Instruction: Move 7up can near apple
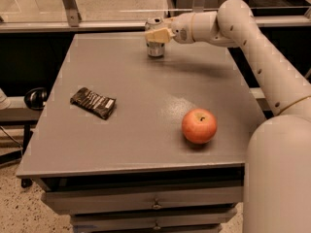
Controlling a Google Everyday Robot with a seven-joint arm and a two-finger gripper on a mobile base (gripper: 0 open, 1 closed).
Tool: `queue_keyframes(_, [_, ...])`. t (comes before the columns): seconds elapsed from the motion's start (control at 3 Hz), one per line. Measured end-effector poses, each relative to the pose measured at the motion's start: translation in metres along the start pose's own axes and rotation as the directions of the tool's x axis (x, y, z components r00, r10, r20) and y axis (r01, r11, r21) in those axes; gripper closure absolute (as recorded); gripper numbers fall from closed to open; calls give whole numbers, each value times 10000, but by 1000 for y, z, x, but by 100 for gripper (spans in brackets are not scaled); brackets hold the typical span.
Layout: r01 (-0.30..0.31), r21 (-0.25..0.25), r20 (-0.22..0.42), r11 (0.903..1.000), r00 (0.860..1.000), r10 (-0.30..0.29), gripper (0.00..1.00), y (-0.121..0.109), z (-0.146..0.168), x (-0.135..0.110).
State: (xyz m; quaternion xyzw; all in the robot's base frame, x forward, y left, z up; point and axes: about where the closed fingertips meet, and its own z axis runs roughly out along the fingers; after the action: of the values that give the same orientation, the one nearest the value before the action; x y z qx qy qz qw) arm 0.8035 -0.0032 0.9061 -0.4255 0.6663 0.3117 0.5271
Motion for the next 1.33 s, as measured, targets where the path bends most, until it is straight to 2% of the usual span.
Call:
queue_keyframes(0.33, [50,435,-280,9990,9996,-38,88,-2,-27,-2])
queue_keyframes(0.67, [-58,379,-591,9993,9982,80,100,11,-67,1])
queue_keyframes(1.0, [-174,-83,-867,9998,9961,166,100,30,-111,8])
queue_keyframes(1.33, [-453,-752,-1247,9961,9916,356,100,48,-165,25])
